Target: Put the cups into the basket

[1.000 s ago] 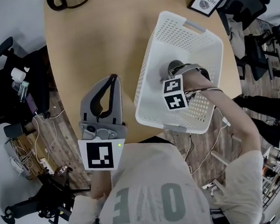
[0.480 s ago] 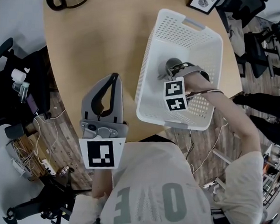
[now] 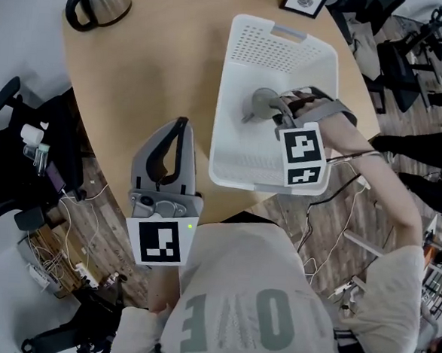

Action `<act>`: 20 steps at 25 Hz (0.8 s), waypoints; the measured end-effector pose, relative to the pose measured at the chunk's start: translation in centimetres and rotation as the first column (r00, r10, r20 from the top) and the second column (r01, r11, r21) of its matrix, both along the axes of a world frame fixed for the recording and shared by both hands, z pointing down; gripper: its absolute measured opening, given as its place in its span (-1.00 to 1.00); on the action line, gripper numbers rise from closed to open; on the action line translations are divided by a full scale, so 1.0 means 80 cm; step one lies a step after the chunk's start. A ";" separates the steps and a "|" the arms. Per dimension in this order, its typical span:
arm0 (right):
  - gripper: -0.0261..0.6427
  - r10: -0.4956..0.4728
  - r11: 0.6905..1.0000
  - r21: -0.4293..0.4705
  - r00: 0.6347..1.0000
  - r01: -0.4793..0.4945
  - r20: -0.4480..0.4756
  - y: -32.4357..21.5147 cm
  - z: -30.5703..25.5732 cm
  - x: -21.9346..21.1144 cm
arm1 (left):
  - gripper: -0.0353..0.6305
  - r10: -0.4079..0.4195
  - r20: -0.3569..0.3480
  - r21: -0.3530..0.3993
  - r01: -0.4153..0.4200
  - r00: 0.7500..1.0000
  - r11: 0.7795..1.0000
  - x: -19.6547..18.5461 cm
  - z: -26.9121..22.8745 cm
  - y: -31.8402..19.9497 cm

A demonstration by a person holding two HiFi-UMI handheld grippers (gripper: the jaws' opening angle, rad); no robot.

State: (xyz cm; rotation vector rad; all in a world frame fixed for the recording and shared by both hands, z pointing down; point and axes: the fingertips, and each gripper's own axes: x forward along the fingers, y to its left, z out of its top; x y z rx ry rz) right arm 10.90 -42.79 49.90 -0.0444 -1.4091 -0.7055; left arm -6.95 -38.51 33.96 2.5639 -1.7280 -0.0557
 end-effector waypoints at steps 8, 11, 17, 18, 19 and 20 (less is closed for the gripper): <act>-0.89 0.197 0.935 0.057 0.644 -0.351 0.739 0.011 -0.224 -0.033 | -0.86 0.009 0.022 0.049 -0.010 1.000 0.999 0.018 -0.030 0.015; -0.93 0.208 0.862 -0.065 0.234 -0.503 0.950 0.030 -0.299 -0.005 | -0.86 0.015 0.048 0.091 -0.019 0.999 0.996 0.026 -0.049 0.022; -0.93 0.084 0.706 -0.315 -0.367 -0.634 0.926 0.082 -0.350 0.096 | -0.86 0.048 0.078 0.165 -0.060 0.996 0.984 0.058 -0.095 0.035; -0.93 0.063 0.687 -0.332 -0.402 -0.646 0.913 0.092 -0.345 0.108 | -0.86 0.059 0.084 0.176 -0.073 0.995 0.982 0.066 -0.100 0.039; -0.93 0.044 0.668 -0.340 -0.421 -0.663 0.906 0.102 -0.339 0.118 | -0.86 0.069 0.091 0.184 -0.085 0.993 0.979 0.074 -0.105 0.044; -0.93 0.029 0.649 -0.345 -0.431 -0.678 0.902 0.110 -0.332 0.126 | -0.86 0.077 0.097 0.191 -0.095 0.992 0.977 0.081 -0.110 0.048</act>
